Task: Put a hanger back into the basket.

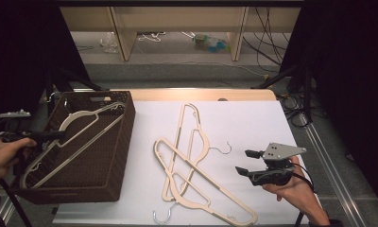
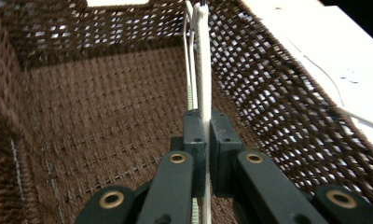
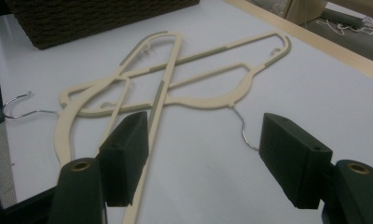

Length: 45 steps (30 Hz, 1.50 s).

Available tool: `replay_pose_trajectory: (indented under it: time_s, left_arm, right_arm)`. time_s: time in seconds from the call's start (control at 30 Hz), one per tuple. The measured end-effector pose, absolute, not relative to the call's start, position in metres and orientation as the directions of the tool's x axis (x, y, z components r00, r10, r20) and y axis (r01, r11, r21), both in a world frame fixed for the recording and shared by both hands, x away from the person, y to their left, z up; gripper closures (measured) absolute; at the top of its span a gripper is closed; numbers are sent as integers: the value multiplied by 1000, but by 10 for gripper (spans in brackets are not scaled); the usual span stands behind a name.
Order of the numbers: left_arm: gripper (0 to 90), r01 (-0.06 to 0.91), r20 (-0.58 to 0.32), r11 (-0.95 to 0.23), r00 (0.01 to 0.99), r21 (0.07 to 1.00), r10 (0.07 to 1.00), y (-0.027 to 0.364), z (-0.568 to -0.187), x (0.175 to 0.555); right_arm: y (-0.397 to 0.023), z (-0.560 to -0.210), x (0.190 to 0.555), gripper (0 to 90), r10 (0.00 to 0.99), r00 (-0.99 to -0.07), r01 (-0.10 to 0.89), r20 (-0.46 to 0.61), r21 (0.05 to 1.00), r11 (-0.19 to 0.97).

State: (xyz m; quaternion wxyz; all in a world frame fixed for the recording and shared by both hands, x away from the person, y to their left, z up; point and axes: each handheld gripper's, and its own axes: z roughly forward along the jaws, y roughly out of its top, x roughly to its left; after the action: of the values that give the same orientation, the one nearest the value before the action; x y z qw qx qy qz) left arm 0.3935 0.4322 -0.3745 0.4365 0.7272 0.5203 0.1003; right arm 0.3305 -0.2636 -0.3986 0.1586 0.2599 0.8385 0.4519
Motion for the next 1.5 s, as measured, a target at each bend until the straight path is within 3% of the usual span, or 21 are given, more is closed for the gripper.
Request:
replay_pose_trajectory:
  time_s: [0.2, 0.23, 0.5, 0.6, 0.77, 0.83, 1.0, 1.03, 1.1, 1.27, 1.37, 1.5]
  left_arm:
    - [863, 710, -297, -97, 409, 698, 863, 429, -384, 400]
    - [861, 734, -245, -155, 407, 661, 880, 431, -388, 402]
    - [812, 767, -262, -120, 355, 630, 897, 437, -401, 403]
    - [700, 764, -289, -101, 359, 637, 887, 438, -398, 400]
    - [475, 760, -227, -82, 293, 645, 929, 437, -381, 394]
    - [432, 746, -165, -135, 314, 652, 935, 434, -367, 388]
    - [257, 729, -174, -109, 302, 676, 937, 420, -352, 380]
    - [257, 726, -191, -84, 289, 682, 938, 415, -349, 378]
    - [217, 681, -264, -18, 308, 732, 914, 399, -342, 372]
    - [171, 631, -289, -30, 397, 775, 871, 370, -334, 362]
    - [209, 588, -284, -69, 486, 806, 826, 351, -333, 357]
    - [188, 584, -276, -92, 509, 807, 816, 335, -330, 352]
  right_arm:
    - [-263, -401, 331, 338, 574, -818, 293, -29, 838, 459]
    - [-262, -401, 331, 339, 571, -820, 293, -28, 838, 461]
    - [-262, -402, 331, 339, 573, -820, 300, -23, 835, 462]
    - [-262, -402, 331, 339, 571, -820, 296, -26, 835, 463]
    - [-262, -402, 331, 338, 572, -820, 299, -23, 835, 462]
    - [-261, -402, 331, 337, 572, -820, 298, -23, 836, 461]
    - [-261, -403, 331, 319, 578, -816, 309, -15, 834, 457]
    - [-261, -403, 331, 319, 578, -816, 309, -15, 834, 457]
    - [-260, -403, 331, 315, 582, -813, 312, -14, 833, 456]
    - [-259, -403, 330, 315, 579, -815, 311, -13, 834, 455]
    - [-258, -404, 330, 315, 577, -817, 312, -9, 834, 455]
    - [-257, -405, 330, 315, 574, -818, 312, -8, 833, 457]
